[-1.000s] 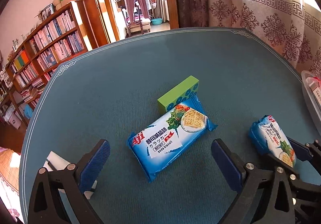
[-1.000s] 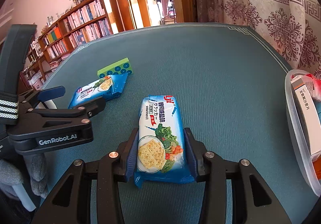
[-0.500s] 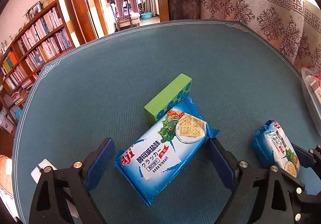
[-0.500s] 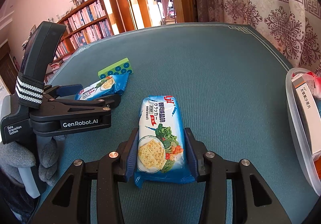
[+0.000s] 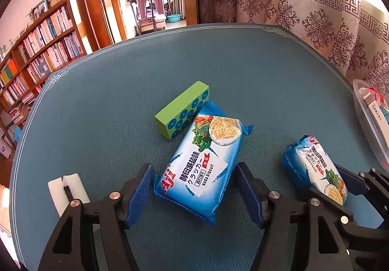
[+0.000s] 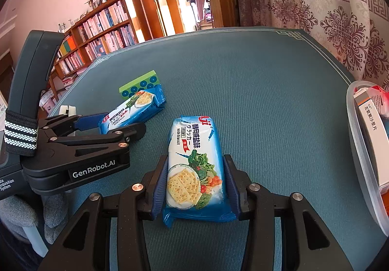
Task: Organize objects
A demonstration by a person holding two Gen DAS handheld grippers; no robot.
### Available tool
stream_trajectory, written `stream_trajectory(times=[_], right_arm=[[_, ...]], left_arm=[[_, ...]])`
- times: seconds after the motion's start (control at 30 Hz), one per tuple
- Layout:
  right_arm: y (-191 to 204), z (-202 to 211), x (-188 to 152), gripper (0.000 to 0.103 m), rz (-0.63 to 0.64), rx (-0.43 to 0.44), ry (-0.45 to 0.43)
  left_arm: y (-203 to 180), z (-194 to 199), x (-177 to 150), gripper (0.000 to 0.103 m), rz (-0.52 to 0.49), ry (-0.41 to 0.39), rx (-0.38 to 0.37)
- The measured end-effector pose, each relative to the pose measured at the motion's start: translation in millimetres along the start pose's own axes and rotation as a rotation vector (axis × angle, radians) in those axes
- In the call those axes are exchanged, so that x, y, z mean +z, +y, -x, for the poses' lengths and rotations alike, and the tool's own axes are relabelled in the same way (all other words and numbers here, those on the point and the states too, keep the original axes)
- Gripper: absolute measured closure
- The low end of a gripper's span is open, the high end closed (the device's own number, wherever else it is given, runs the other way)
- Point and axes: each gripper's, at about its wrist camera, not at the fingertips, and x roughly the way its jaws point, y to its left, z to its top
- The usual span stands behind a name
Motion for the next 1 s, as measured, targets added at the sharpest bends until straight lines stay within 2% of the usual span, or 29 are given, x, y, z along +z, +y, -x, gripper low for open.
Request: stream_trajectory(times=[0.2, 0.33, 0.4, 0.57, 0.8, 1.0], right_arm=[[0, 0, 0, 0.058, 0.0, 0.001, 0.0], [0, 0, 0, 0.058, 0.0, 0.001, 0.0], [-1, 0, 0, 0.058, 0.0, 0.001, 0.0], [-1, 0, 0, 0.058, 0.0, 0.001, 0.0], [-1, 0, 1, 0.058, -0.001, 0.003, 0.0], [-2, 0, 1, 0.058, -0.001, 0.003, 0.0]], left_arm=[[-4, -9, 11, 0.025, -0.017, -0.016, 0.001], [-7, -7, 11, 0.052, -0.022, -0.029, -0.027], [-10, -5, 9, 0.057, -0.024, -0.037, -0.021], [-7, 6, -1, 0.06, 0.02, -0.057, -0.002], [9, 35, -20, 0.06, 0.128, -0.102, -0.046], [6, 48, -35, 0.06, 0.15, -0.115, -0.039]])
